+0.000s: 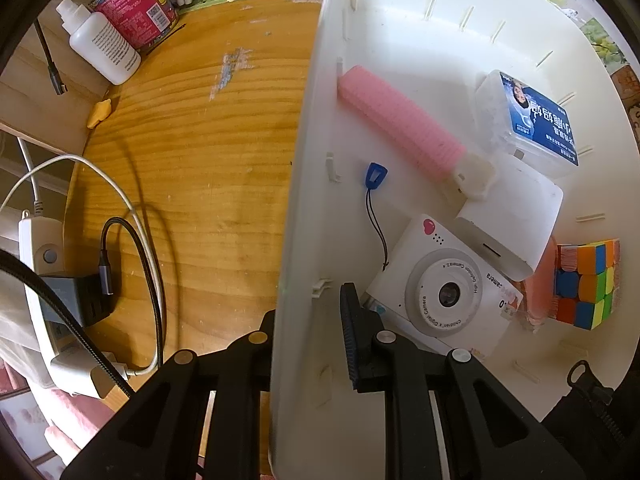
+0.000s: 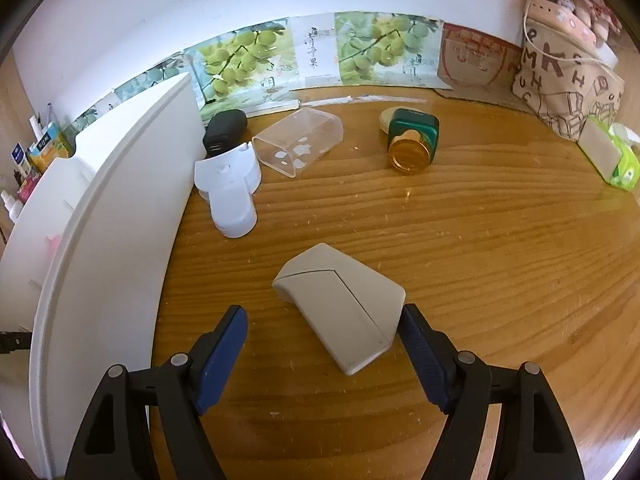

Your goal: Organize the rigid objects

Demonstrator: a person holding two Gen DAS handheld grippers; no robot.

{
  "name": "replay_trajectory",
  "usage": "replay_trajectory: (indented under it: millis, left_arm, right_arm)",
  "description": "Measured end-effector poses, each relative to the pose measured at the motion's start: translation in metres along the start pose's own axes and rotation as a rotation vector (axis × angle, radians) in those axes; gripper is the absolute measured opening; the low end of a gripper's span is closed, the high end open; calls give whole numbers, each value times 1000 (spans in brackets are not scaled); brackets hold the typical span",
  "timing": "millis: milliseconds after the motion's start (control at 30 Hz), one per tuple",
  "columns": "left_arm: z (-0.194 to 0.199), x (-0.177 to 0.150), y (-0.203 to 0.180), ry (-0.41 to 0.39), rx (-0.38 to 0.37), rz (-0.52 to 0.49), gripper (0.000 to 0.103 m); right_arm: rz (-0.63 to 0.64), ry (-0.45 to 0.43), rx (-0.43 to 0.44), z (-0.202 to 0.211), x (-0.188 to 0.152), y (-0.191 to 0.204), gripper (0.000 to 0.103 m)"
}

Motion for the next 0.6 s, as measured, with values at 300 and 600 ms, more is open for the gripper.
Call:
replay_trajectory:
  millis: [300, 600]
  left_arm:
    - [-2, 0, 0, 1, 1, 5, 20]
    - [-1, 0, 0, 1, 1, 5, 20]
  right_arm:
    - [8, -16, -13, 1, 2, -1, 53]
    - [10, -3, 20, 4, 0, 1, 50]
Point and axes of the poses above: each gripper's, at about its wrist camera, not at the fingertips, and z roughly against the way its jaws point, y to its left, x to its top, the point moved 4 cm from there along -z, roughly the way its jaws point, and after that the axes turned 11 degrees about -x, right-handed, at the moved point
